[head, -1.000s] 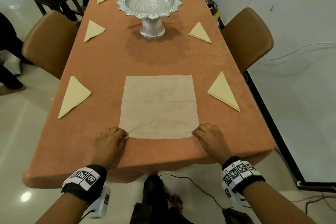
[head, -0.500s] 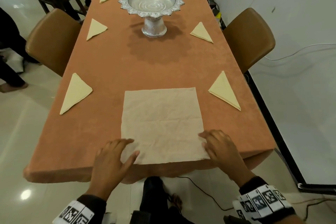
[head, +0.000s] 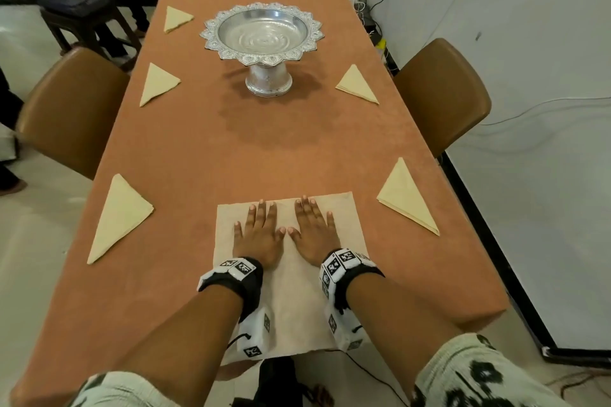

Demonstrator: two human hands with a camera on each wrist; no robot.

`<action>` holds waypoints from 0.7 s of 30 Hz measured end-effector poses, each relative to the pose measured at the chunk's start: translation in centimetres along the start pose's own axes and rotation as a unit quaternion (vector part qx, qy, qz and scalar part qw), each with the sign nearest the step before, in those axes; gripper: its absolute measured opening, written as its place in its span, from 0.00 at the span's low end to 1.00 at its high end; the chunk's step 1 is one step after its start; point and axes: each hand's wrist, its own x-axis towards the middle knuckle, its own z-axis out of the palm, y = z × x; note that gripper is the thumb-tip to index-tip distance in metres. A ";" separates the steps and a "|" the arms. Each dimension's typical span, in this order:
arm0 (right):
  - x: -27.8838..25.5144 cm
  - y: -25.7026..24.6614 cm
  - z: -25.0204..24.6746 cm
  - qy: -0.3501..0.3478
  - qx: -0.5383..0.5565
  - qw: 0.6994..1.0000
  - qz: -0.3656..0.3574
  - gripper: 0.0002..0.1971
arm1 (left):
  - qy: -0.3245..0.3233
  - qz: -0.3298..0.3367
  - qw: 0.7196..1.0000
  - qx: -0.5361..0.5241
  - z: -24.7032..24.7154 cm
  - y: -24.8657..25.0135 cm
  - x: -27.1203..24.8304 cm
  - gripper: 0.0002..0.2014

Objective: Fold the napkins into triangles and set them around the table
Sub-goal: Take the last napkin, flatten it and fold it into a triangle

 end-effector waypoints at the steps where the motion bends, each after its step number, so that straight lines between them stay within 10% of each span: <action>1: 0.1 0.5 0.2 0.000 -0.012 1.000 -0.003 0.32 | -0.002 0.001 1.000 0.002 0.2 -0.6 0.1 0.29; 9: -0.8 6.2 -2.4 0.022 -0.015 0.992 0.125 0.34 | 0.011 -0.111 0.993 -0.030 -2.9 -6.2 -0.1 0.32; 14: -4.7 -0.1 0.9 0.015 -0.011 0.999 -0.033 0.37 | 0.032 0.055 0.998 0.016 0.4 -1.0 -4.3 0.36; 21: -7.7 6.8 2.6 0.001 -0.036 0.999 0.037 0.40 | -0.018 -0.058 0.998 -0.021 2.2 -6.7 -7.3 0.31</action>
